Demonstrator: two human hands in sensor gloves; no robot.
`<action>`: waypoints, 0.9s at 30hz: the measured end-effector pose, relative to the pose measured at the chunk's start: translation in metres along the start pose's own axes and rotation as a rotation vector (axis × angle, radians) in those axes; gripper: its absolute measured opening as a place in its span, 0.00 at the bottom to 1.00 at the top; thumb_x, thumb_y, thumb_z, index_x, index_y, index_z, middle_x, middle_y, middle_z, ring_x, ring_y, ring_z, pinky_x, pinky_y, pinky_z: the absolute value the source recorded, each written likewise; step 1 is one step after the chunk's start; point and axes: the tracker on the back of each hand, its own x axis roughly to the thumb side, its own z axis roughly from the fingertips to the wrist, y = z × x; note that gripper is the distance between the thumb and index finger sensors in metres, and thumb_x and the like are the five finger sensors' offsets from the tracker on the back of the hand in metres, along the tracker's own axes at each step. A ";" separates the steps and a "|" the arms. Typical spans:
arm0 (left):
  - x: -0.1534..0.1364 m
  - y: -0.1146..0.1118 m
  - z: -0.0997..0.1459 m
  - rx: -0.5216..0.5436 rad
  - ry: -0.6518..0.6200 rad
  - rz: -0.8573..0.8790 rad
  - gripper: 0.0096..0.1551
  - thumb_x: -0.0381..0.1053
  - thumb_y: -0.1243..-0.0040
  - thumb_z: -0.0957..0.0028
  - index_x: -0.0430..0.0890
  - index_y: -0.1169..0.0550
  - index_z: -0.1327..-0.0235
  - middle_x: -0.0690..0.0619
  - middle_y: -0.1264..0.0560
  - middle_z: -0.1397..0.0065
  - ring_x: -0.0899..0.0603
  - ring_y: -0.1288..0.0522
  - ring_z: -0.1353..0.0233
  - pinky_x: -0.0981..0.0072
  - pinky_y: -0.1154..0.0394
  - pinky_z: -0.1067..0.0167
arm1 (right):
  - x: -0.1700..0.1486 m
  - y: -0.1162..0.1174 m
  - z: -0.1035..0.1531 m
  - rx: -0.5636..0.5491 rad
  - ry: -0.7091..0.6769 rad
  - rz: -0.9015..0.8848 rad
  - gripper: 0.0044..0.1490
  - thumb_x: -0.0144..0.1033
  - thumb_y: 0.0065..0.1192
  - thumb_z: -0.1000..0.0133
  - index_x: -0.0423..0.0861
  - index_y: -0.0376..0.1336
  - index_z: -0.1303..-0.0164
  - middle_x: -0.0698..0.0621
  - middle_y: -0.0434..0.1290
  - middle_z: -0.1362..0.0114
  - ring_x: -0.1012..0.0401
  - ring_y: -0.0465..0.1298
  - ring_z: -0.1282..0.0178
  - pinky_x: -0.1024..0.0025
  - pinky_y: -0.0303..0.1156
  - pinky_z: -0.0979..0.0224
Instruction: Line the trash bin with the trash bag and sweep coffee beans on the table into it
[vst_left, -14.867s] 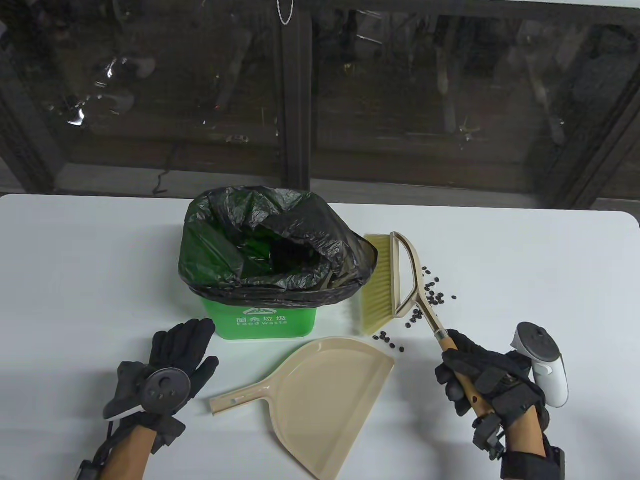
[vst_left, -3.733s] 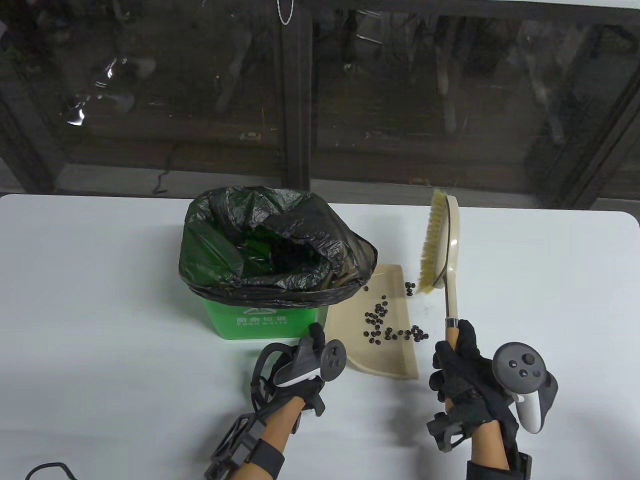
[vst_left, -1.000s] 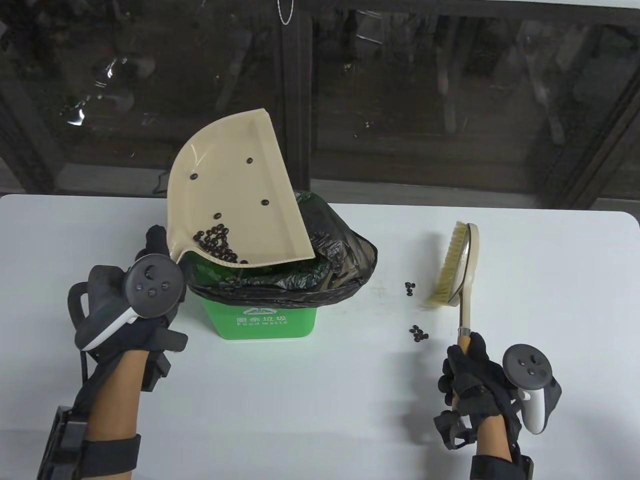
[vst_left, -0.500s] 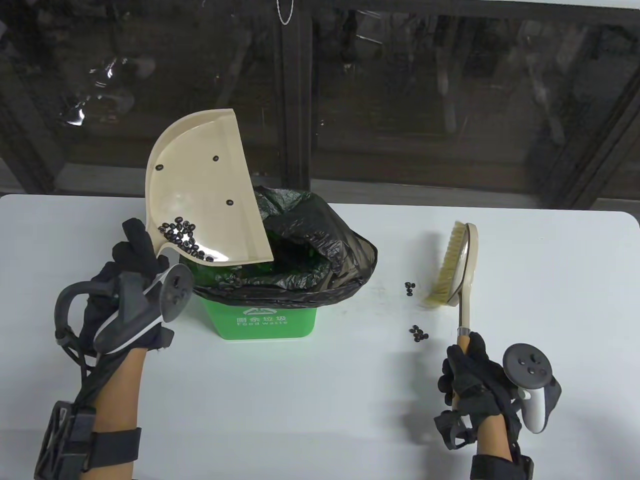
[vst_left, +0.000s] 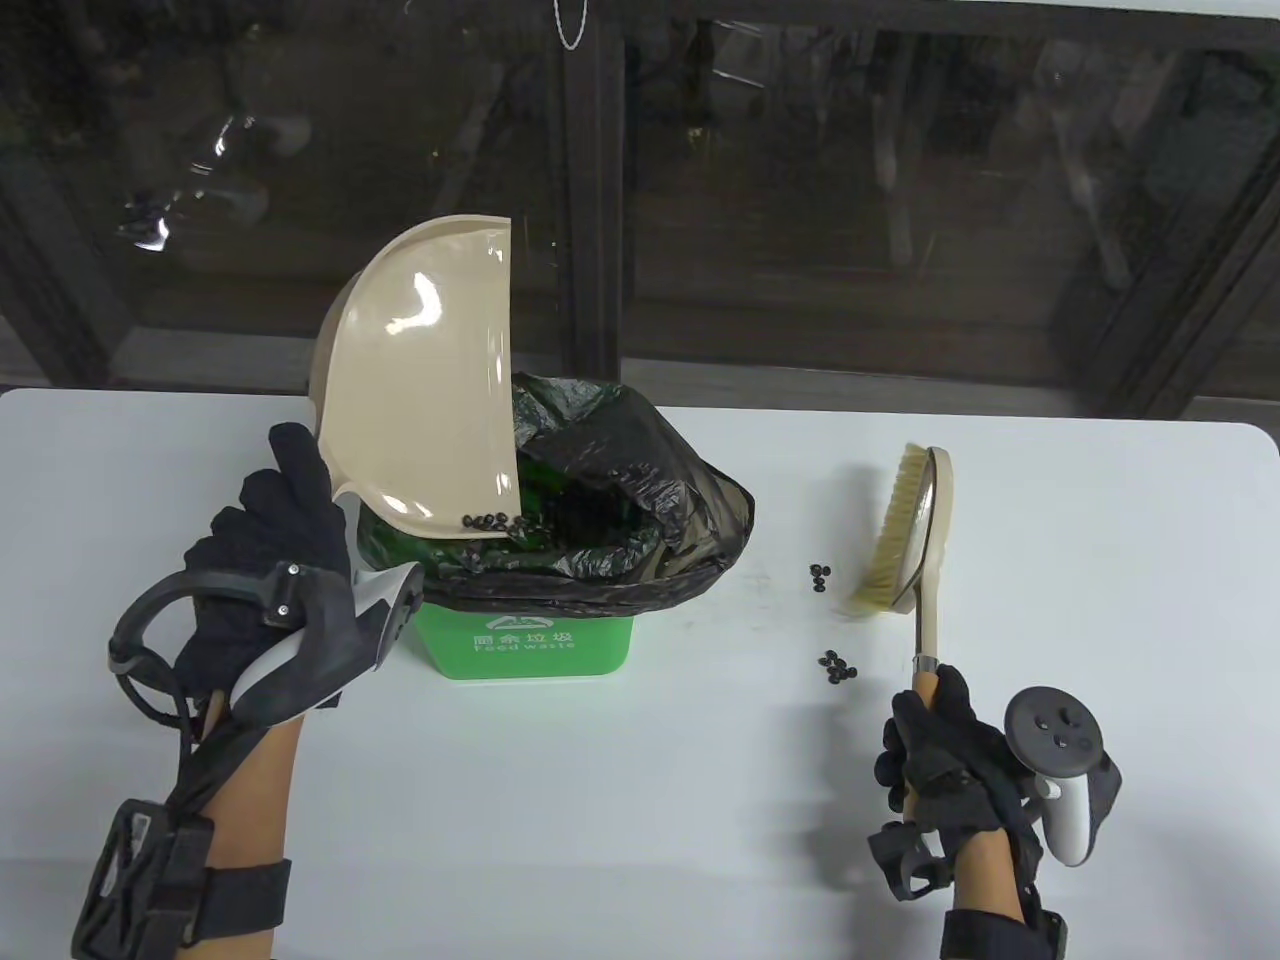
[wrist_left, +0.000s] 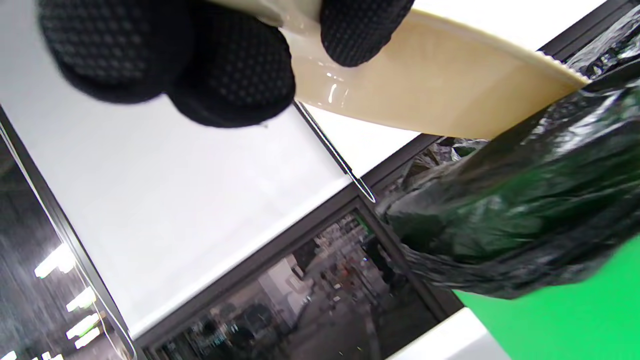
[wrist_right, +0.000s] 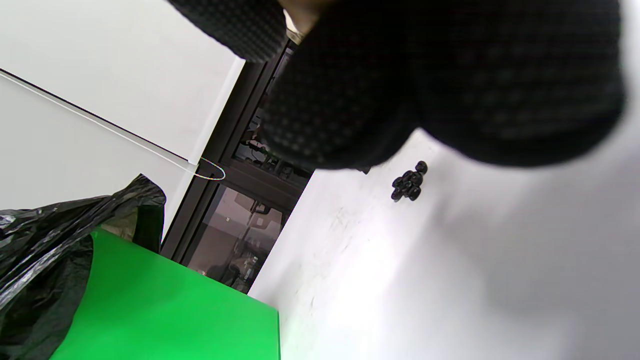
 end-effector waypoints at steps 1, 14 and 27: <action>0.000 0.001 0.000 0.014 -0.001 -0.018 0.40 0.46 0.52 0.23 0.20 0.49 0.16 0.35 0.27 0.33 0.39 0.17 0.57 0.49 0.20 0.57 | 0.000 0.000 0.000 0.000 0.000 0.000 0.44 0.37 0.53 0.39 0.24 0.41 0.28 0.40 0.76 0.49 0.64 0.83 0.71 0.69 0.84 0.73; 0.005 0.008 0.013 0.156 0.016 0.127 0.40 0.46 0.53 0.23 0.20 0.50 0.16 0.35 0.29 0.32 0.40 0.17 0.56 0.49 0.20 0.56 | 0.000 0.000 0.000 0.002 0.001 0.000 0.44 0.37 0.53 0.39 0.24 0.41 0.28 0.40 0.76 0.49 0.64 0.83 0.71 0.69 0.84 0.73; 0.054 0.029 0.034 0.195 -0.116 0.760 0.40 0.47 0.52 0.23 0.21 0.48 0.15 0.35 0.27 0.32 0.41 0.16 0.57 0.50 0.20 0.57 | 0.000 -0.002 0.001 -0.001 0.005 0.009 0.44 0.37 0.53 0.39 0.24 0.41 0.27 0.39 0.76 0.49 0.64 0.83 0.71 0.69 0.84 0.73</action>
